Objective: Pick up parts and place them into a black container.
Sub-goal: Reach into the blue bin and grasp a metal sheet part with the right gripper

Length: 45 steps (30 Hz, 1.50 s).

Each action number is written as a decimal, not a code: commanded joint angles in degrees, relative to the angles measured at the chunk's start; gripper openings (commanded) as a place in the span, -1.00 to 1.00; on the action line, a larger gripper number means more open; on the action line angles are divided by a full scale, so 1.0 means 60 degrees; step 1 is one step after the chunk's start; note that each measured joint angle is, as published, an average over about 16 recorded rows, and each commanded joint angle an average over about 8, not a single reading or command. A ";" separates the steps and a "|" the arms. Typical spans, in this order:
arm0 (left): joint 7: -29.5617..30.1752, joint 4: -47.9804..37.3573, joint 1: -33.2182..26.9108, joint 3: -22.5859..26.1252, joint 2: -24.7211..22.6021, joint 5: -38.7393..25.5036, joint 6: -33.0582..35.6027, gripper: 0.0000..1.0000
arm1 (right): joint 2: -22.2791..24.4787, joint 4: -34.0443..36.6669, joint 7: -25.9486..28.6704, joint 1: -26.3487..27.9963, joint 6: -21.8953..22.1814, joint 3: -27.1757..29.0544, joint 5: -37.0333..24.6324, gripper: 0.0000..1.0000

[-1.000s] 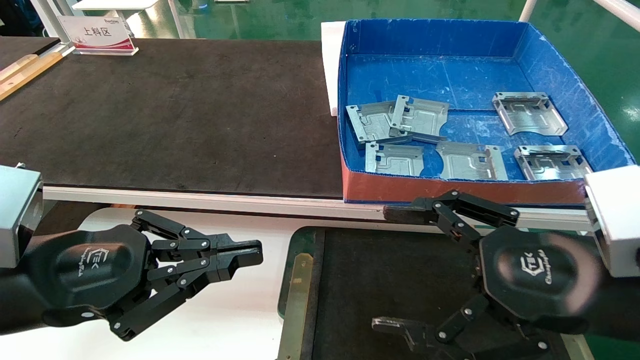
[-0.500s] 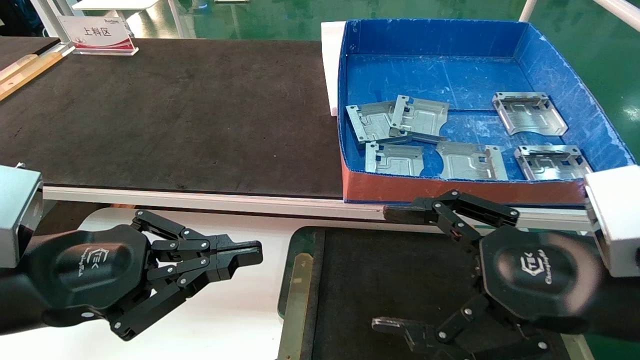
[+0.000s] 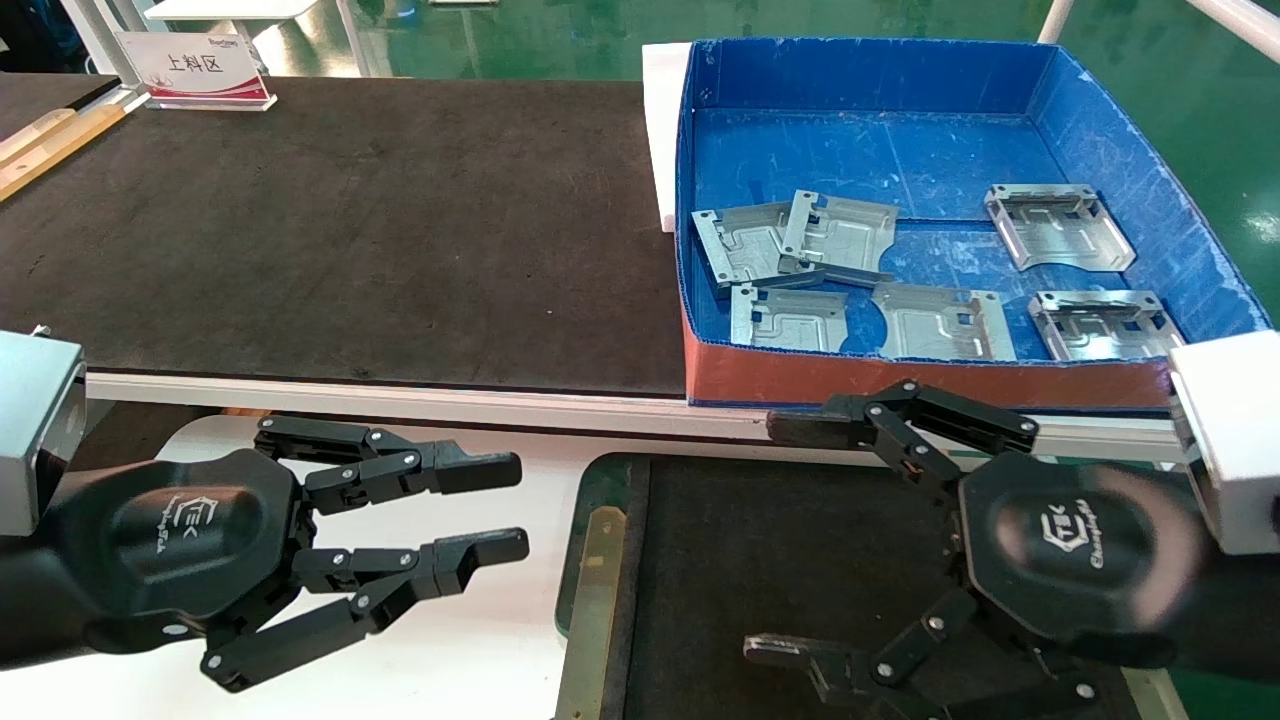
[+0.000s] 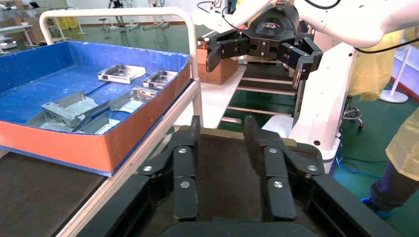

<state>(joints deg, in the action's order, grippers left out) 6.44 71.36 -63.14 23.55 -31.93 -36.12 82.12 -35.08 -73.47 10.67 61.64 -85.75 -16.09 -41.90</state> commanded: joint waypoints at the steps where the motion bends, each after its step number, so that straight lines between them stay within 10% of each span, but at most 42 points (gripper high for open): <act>1: 0.0000 0.0000 0.0000 0.0000 0.0000 0.0000 0.0000 1.00 | 0.0004 -0.0006 0.0006 -0.0007 0.0003 0.0002 0.0005 1.00; 11: 0.0000 0.0000 0.0000 0.0000 0.0000 0.0000 0.0000 1.00 | -0.0454 0.1044 -0.0421 0.0727 0.0348 -0.0071 -0.0541 1.00; 28: 0.0000 0.0000 0.0000 0.0001 0.0000 0.0000 0.0000 1.00 | -0.1889 0.6909 -0.2500 0.4331 0.1241 -0.0852 -0.3114 1.00; 45: 0.0000 0.0000 -0.0001 0.0001 0.0000 0.0000 0.0000 1.00 | -0.3387 1.1176 -0.4600 0.6286 0.4364 -0.0857 -0.3777 1.00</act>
<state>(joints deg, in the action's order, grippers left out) 6.43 71.36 -63.14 23.56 -31.93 -36.12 82.12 -55.15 -6.97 -16.51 99.24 -59.67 -21.42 -64.75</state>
